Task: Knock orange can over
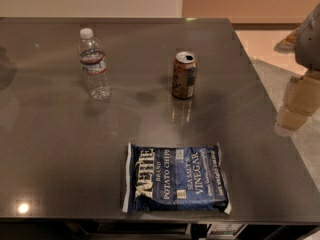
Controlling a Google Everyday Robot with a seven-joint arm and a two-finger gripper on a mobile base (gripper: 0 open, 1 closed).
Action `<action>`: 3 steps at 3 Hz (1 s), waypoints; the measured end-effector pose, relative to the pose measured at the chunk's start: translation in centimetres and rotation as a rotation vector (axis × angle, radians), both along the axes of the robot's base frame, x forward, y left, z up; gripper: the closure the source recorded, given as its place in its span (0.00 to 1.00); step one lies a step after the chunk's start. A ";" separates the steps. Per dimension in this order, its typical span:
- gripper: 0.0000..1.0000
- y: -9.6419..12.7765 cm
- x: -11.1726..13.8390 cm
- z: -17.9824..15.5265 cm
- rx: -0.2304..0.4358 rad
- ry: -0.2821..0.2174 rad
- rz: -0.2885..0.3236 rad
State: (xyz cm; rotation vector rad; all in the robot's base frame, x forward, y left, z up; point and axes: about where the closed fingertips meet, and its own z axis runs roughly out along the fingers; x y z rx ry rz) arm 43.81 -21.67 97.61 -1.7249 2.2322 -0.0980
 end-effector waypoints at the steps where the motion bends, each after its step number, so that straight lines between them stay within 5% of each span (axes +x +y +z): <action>1: 0.00 0.0 0.0 0.0 0.000 0.000 0.000; 3: 0.00 0.4 4.6 -0.9 0.109 -0.021 -0.012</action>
Offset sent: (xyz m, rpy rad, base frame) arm 0.0415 0.0017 -0.0098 0.0929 0.0074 -0.0206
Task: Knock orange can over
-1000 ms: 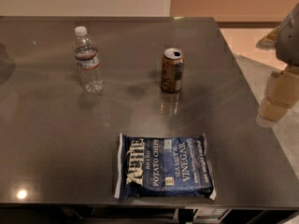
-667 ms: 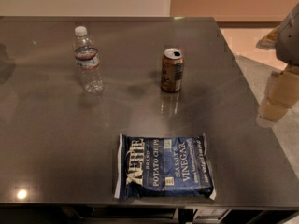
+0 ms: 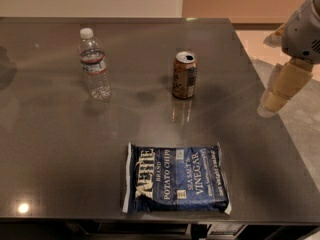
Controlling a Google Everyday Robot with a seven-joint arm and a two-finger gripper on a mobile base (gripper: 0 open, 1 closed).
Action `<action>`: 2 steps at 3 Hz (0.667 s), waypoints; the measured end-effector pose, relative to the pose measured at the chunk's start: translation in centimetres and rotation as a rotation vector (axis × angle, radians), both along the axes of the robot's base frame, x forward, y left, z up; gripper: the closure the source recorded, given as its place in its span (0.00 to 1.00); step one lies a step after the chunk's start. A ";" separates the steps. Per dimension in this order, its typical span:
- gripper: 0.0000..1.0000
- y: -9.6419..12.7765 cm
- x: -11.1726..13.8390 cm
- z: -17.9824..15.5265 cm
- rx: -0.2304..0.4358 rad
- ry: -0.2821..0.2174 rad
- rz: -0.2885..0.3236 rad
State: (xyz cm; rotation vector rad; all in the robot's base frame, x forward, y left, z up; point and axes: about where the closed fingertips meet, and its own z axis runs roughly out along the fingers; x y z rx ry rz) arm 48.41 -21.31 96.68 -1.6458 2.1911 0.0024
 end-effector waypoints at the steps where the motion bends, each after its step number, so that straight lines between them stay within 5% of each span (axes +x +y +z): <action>1: 0.00 0.8 3.1 -1.0 0.090 -0.012 -0.003; 2: 0.00 3.0 6.0 -2.0 0.180 -0.035 0.008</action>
Offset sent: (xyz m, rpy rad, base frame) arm 0.0972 0.0549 -0.0304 0.2925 -0.0703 0.0181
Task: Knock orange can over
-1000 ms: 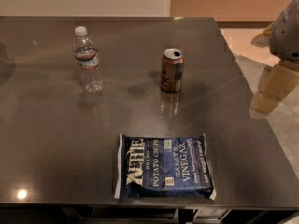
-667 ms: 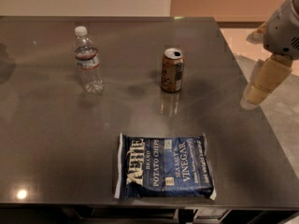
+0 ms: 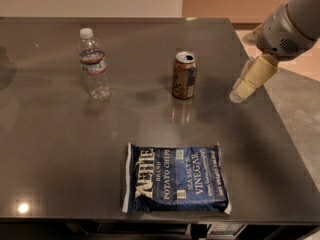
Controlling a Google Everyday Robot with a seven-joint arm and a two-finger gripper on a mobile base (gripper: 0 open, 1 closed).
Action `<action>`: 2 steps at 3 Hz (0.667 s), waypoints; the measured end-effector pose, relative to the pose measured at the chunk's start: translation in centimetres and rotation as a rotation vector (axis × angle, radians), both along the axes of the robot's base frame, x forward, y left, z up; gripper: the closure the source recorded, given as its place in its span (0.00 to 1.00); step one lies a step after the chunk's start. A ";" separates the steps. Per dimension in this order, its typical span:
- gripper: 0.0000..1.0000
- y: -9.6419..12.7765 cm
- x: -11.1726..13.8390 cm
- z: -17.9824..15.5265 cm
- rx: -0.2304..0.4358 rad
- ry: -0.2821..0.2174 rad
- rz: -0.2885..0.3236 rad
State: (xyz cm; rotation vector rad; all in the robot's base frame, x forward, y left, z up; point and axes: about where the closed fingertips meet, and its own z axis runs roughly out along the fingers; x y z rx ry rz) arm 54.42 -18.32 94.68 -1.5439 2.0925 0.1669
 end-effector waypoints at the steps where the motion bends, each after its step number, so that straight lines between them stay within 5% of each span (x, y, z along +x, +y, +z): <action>1: 0.00 2.5 2.5 -0.8 0.067 -0.015 0.012; 2: 0.00 4.9 4.7 -1.6 0.120 -0.017 0.024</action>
Offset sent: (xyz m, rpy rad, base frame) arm 0.0748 0.0752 -0.0242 0.1848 -0.0218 0.0333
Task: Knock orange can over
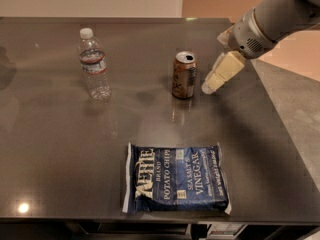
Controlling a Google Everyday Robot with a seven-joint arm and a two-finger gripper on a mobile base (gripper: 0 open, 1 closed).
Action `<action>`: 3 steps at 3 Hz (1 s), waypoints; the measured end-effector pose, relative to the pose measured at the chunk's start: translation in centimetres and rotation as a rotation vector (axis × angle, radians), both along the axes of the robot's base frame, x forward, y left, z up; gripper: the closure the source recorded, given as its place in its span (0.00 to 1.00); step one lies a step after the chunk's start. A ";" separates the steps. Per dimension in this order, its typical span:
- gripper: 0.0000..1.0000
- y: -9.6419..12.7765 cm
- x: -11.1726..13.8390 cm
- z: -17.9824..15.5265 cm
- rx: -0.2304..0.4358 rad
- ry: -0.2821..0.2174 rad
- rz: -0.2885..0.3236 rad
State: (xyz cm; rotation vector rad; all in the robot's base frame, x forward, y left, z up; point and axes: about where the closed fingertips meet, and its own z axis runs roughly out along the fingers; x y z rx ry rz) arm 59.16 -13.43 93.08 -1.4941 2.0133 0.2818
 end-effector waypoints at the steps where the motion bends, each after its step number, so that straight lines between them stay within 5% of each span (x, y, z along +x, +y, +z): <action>1: 0.00 1.8 1.8 -1.0 0.039 0.012 0.008; 3: 0.02 3.8 3.6 -2.2 0.076 0.032 0.022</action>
Offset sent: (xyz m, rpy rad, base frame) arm 0.0481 0.0486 -0.0258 0.1073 0.0494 0.0343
